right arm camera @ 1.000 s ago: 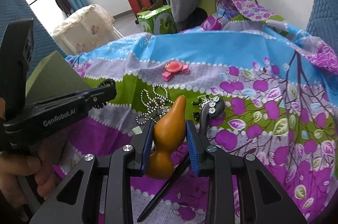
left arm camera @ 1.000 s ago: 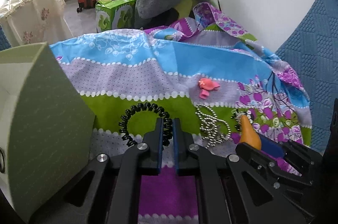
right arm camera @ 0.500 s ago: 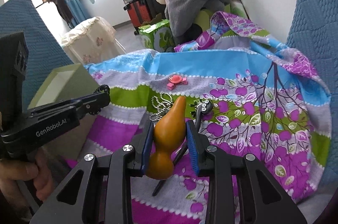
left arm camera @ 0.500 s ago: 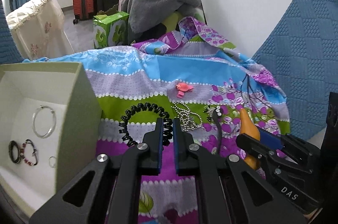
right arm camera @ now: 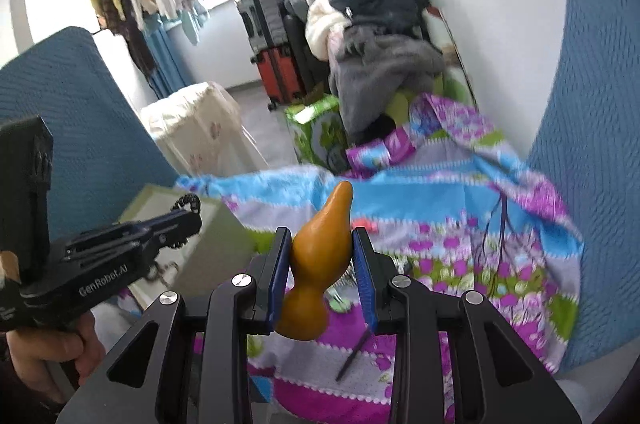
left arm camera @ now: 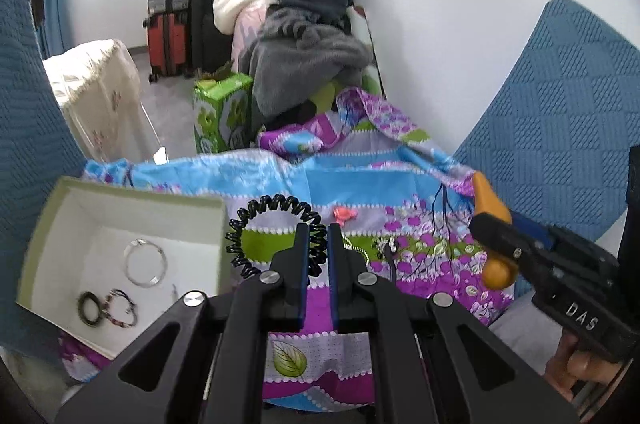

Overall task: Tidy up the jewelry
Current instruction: 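Carry the hair tie in the left tool over the box while the right tool carries the gourd there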

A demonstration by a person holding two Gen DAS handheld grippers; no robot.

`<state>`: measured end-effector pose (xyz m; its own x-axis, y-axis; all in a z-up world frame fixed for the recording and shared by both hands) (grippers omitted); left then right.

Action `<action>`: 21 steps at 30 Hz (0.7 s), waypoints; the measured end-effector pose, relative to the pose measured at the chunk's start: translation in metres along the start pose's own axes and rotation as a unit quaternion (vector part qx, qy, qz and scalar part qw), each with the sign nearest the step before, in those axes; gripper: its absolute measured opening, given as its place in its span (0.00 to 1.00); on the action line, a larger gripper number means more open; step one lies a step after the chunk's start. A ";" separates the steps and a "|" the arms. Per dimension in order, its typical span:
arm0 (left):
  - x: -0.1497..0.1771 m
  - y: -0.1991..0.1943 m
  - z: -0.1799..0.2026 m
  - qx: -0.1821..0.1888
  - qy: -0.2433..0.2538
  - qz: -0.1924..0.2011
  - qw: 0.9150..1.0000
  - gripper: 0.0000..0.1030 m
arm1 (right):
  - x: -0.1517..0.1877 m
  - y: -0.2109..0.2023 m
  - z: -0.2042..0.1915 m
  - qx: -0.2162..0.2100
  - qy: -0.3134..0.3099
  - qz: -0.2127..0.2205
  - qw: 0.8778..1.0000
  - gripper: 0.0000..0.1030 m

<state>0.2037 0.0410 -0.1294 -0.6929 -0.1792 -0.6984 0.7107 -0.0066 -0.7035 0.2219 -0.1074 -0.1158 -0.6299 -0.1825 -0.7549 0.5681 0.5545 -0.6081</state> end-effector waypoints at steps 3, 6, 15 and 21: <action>-0.013 -0.018 -0.009 -0.007 0.001 0.016 1.000 0.08 | -0.019 -0.011 -0.017 -0.006 -0.012 0.016 1.000 0.28; -0.024 -0.034 -0.021 -0.017 0.000 0.033 0.999 0.08 | -0.034 -0.017 -0.034 -0.012 -0.022 0.028 0.999 0.28; -0.037 -0.065 -0.072 -0.050 -0.017 0.056 0.997 0.08 | -0.061 -0.013 -0.088 -0.044 -0.052 0.040 0.997 0.28; -0.028 -0.073 -0.112 -0.070 -0.036 0.055 0.995 0.08 | -0.061 0.009 -0.124 -0.066 -0.066 0.030 0.995 0.28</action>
<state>0.1581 0.1565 -0.0734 -0.5983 -0.2417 -0.7639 0.7542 0.1522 -0.6388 0.1998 0.0090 -0.0453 -0.5173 -0.2466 -0.8195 0.5220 0.6679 -0.5305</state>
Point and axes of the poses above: each gripper's, at about its wrist camera, not at the fingertips, and y roughly the way its jaws point, z to its right, x to its underside, the point moved 4 cm from there along y, roughly the way its jaws point, and after that the axes turned 6 degrees about -x, right-handed, at the moved point
